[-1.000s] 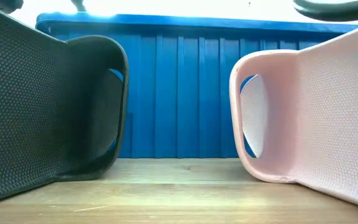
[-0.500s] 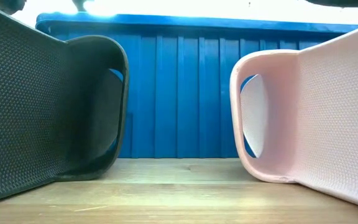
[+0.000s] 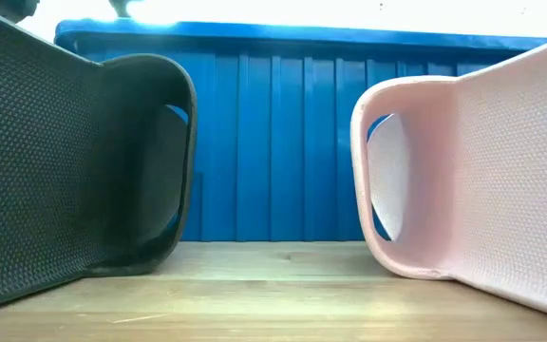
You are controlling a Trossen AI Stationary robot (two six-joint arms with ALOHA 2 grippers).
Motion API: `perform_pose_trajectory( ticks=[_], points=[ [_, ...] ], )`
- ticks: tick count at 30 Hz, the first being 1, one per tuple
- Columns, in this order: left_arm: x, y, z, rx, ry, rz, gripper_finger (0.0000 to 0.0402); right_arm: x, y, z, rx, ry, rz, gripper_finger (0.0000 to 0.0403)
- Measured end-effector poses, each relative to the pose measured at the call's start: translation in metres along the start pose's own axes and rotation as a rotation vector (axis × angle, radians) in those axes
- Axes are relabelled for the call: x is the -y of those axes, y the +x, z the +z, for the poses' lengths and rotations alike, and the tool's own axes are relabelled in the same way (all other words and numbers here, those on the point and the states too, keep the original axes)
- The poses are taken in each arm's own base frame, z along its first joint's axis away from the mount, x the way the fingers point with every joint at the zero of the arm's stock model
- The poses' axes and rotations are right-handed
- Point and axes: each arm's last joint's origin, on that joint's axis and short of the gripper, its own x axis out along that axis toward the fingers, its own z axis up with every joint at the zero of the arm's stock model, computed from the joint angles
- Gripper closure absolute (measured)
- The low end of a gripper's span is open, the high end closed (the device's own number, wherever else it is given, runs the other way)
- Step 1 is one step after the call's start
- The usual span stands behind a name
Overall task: Pick and place slides into bin
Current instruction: Put the black slide into the blue bin
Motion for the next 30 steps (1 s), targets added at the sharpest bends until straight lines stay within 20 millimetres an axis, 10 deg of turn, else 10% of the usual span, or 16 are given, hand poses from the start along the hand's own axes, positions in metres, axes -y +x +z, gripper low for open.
perform_pose_trajectory(
  ticks=[8,16,23,30],
  points=[
    [0.0,0.0,0.0,0.0,0.0,0.0,0.0242,0.071,-0.062,-0.003,0.147,0.143,0.271,0.0393],
    [0.0,0.0,0.0,0.0,-0.001,0.0,0.0242,0.165,-0.113,0.004,0.691,0.446,0.392,0.0394],
    [0.0,0.0,0.0,-0.001,-0.001,0.0,0.0242,0.236,-0.118,0.0,0.975,0.533,0.173,0.0394],
    [0.0,0.0,-0.001,-0.001,0.0,0.001,0.0242,0.288,-0.1,0.003,0.874,0.531,0.073,0.0394]
  ],
)
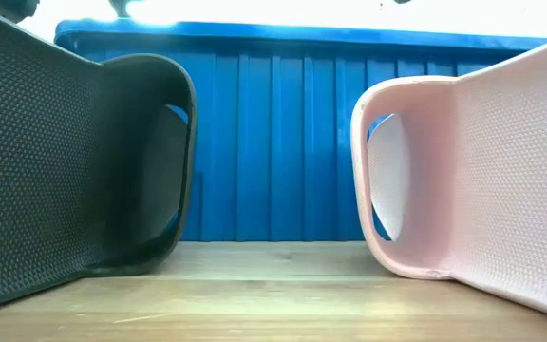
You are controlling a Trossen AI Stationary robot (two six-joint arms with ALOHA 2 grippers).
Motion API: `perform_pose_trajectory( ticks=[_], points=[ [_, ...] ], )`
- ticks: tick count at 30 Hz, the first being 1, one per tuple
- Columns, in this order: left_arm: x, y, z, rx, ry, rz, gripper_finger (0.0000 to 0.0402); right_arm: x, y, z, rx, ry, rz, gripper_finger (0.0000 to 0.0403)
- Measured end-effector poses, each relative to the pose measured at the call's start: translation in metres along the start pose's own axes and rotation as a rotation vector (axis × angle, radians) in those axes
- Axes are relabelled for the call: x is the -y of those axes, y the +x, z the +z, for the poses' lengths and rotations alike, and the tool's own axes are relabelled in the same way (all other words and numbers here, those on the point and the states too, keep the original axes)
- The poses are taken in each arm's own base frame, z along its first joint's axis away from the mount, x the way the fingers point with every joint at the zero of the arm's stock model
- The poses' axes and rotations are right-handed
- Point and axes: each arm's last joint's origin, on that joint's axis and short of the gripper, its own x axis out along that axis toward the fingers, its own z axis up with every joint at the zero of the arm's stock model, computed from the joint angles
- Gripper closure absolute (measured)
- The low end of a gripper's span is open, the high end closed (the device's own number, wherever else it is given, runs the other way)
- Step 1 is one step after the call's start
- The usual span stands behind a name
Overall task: Pick and place slides into bin
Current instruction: Put the black slide into the blue bin
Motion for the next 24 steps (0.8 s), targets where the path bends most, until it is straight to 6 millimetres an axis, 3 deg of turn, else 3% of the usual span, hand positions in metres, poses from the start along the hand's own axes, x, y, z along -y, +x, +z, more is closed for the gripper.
perform_pose_trajectory(
  ticks=[5,11,18,24],
  points=[
    [0.0,0.0,0.0,-0.001,0.0,0.0,0.0242,0.02,0.018,0.005,-0.096,-0.08,-0.066,0.0394],
    [0.0,0.0,0.0,0.001,0.0,0.001,0.0242,0.028,0.046,0.005,-0.231,-0.216,-0.103,0.0394],
    [0.001,0.001,0.001,0.007,-0.004,0.002,0.0242,0.036,0.096,-0.004,-0.348,-0.442,-0.16,0.0394],
    [0.001,0.001,0.004,0.036,-0.021,0.0,0.0242,0.052,0.148,-0.028,-0.422,-0.478,-0.087,0.0394]
  ],
)
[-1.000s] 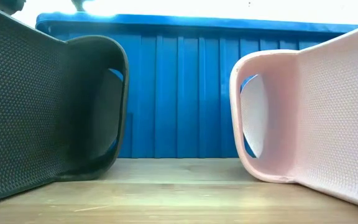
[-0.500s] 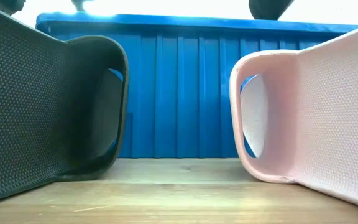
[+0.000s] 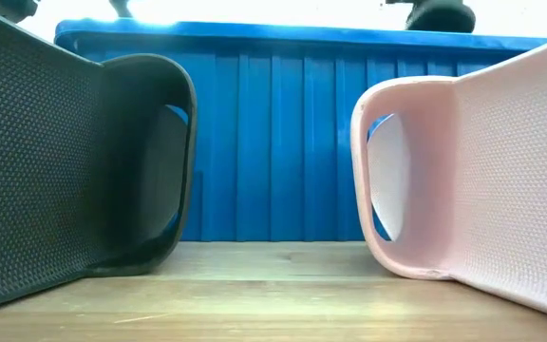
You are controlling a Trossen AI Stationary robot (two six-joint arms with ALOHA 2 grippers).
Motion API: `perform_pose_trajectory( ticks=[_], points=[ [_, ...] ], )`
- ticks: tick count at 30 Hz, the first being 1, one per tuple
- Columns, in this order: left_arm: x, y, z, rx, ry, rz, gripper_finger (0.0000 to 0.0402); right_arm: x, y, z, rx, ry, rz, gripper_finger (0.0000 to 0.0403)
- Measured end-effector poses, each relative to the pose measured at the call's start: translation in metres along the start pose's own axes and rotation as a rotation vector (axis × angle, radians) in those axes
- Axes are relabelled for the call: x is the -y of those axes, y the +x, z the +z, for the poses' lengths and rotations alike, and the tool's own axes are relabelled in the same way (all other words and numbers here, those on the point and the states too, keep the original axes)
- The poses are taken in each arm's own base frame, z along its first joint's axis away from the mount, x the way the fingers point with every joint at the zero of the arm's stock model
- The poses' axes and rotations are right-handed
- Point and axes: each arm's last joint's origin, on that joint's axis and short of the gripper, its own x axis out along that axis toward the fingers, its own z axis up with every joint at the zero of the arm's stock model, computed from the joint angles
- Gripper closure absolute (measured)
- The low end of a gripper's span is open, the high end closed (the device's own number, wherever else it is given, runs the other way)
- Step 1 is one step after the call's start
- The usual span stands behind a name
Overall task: Pick and place slides into bin
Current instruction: Put the black slide into the blue bin
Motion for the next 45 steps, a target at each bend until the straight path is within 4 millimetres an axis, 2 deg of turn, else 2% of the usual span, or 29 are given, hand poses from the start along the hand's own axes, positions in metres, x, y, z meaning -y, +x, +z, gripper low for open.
perform_pose_trajectory(
  ticks=[6,11,18,22,26,31,37,45],
  points=[
    [0.0,0.0,0.001,0.008,-0.004,0.008,0.0242,0.005,0.057,-0.019,-0.057,-0.068,-0.106,0.0394],
    [0.0,0.0,0.001,0.008,-0.004,0.016,0.0242,0.001,0.09,-0.035,-0.068,-0.164,-0.176,0.0394],
    [-0.001,0.0,0.001,0.01,-0.004,0.029,0.0242,-0.006,0.113,-0.048,-0.063,-0.224,-0.258,0.0394],
    [-0.001,0.0,0.001,0.01,-0.004,0.034,0.0242,-0.01,0.124,-0.048,-0.09,-0.236,-0.257,0.0394],
    [-0.002,0.0,0.001,0.012,-0.004,0.054,0.0242,-0.016,0.143,-0.044,-0.169,-0.305,-0.246,0.0394],
    [-0.002,0.0,0.001,0.012,-0.004,0.055,0.0242,-0.016,0.168,-0.039,-0.229,-0.293,-0.225,0.0394],
    [-0.002,0.0,0.001,0.012,-0.004,0.055,0.0242,-0.018,0.196,-0.049,-0.306,-0.333,-0.161,0.0394],
    [-0.002,0.0,0.001,0.012,-0.002,0.055,0.0242,-0.02,0.209,-0.054,-0.35,-0.33,-0.157,0.0394]
  ],
)
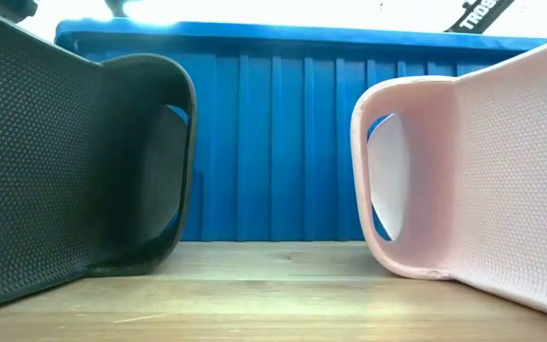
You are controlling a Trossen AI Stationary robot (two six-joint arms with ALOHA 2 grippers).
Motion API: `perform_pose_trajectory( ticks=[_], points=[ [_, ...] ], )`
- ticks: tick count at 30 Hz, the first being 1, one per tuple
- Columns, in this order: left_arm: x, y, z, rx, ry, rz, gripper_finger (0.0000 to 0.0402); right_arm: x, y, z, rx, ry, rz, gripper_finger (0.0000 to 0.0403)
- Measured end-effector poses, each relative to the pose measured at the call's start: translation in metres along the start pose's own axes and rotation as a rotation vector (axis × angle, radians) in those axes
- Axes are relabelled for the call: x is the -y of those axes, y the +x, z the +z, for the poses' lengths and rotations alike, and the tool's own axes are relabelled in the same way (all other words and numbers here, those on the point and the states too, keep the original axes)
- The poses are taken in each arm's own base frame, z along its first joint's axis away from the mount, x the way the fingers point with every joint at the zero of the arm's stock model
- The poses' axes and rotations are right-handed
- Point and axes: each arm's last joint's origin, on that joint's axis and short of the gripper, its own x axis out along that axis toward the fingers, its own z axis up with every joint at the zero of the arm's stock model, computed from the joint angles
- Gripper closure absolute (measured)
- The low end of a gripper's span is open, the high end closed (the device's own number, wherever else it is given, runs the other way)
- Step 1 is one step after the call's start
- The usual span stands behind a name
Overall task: Pick and place slides into bin
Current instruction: Put the black slide into the blue bin
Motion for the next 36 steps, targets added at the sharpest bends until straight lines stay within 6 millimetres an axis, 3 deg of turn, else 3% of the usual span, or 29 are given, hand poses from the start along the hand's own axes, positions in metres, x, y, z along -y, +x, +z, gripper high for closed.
perform_pose_trajectory(
  ticks=[24,29,36],
  points=[
    [-0.0007,-0.0007,-0.0017,-0.006,0.011,0.0,0.0242,-0.0047,0.0029,-0.0043,-0.05,0.163,0.012,0.0392],
    [-0.0007,-0.0008,-0.0018,-0.006,0.011,0.0,0.0242,-0.0056,0.005,-0.003,-0.051,0.109,0.012,0.0366],
    [-0.0007,-0.0008,-0.0018,-0.006,0.011,0.0,0.0242,-0.0057,0.0047,-0.0029,-0.049,0.039,0.014,0.0292]
  ],
)
